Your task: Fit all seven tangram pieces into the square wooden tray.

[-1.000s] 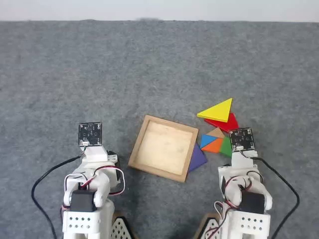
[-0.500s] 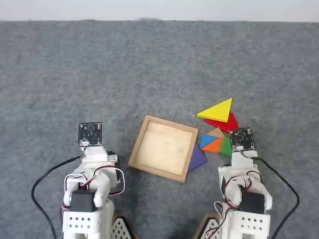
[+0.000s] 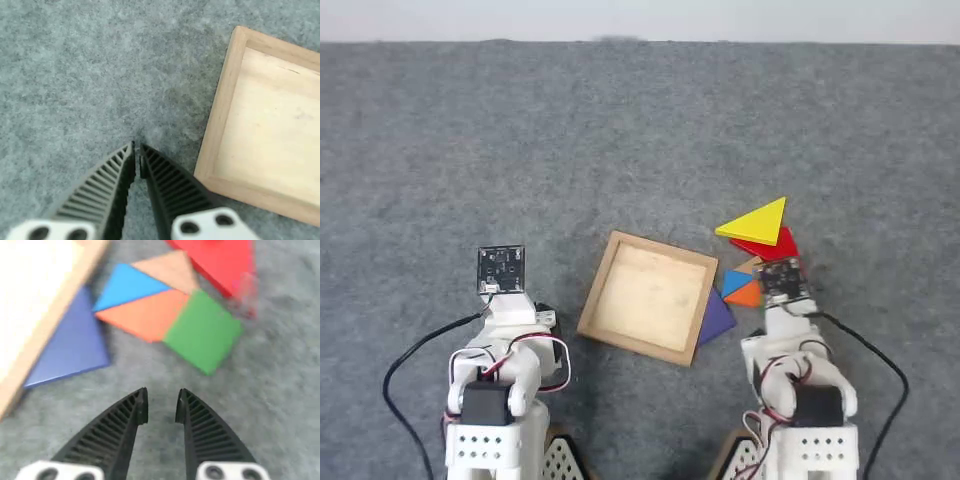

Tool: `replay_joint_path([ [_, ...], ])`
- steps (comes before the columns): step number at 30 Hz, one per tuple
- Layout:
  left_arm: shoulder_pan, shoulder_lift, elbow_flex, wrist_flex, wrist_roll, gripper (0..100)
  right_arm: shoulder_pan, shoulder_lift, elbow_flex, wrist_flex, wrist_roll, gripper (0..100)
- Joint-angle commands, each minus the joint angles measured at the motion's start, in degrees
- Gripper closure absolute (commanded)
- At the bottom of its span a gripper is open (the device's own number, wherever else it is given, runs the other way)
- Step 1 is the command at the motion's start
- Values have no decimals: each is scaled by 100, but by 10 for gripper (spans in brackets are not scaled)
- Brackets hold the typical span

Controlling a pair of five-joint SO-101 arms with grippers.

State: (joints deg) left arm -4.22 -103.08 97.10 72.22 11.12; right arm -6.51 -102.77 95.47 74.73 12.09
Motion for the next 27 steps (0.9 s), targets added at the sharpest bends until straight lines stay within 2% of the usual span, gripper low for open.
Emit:
replay_joint_path([
  [1,-35,-114,-66,9,-62,986,-743,-119,97,-4,9,891],
  [7,-35,-114,-66,9,-62,986,-2527,-110,97,-22,53,892],
  [9,-35,-114,-66,9,-62,986,-2756,-119,97,22,53,890],
  [12,-35,-114,-66,9,-62,986,-2686,-110,88,22,62,890],
  [14,-35,-114,-66,9,-62,986,-2352,-110,88,22,62,890],
  [16,-35,-114,-66,9,-62,986,-1727,-110,88,22,62,890],
  [20,-35,-114,-66,9,-62,986,84,-119,88,-198,70,890],
  [22,-35,-114,-66,9,-62,986,875,-119,88,-444,360,890],
  [25,-35,-114,-66,9,-62,986,1305,-119,35,-760,1354,890],
  [27,-35,-114,-66,9,-62,986,1437,-119,-246,-778,1521,893],
])
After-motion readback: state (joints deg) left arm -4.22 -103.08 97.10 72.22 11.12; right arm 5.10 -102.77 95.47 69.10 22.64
